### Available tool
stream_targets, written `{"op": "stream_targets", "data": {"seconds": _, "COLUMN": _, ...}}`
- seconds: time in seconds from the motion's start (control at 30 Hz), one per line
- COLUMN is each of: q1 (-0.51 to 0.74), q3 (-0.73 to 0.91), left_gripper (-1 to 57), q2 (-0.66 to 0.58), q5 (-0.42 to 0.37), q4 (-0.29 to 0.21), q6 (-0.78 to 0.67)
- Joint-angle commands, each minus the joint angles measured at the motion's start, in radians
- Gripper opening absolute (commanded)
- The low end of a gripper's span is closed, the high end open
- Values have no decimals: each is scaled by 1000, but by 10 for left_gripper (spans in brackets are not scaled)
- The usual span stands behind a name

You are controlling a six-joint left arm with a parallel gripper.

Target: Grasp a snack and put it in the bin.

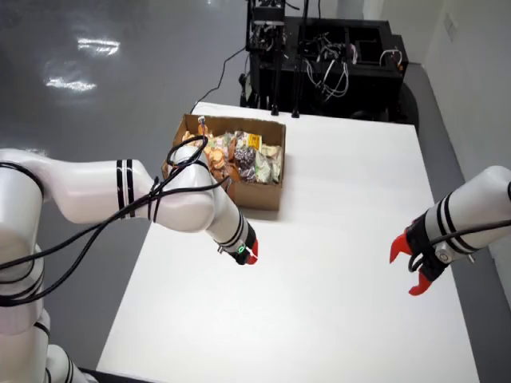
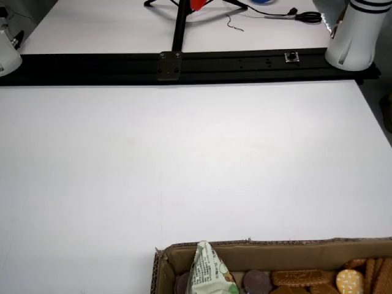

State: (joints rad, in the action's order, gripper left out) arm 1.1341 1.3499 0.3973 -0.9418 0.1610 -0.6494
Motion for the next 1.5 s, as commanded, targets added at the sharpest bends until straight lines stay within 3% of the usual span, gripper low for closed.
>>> {"op": "stream_targets", "data": {"seconds": 0.03, "q1": -9, "q3": 0, "left_gripper": 4, "q2": 0, "q5": 0, "q4": 0, "q6": 0}}
{"op": "stream_targets", "data": {"seconds": 1.5, "q1": 8, "q3": 0, "left_gripper": 4, "q2": 0, "q5": 0, "q4": 0, "q6": 4}}
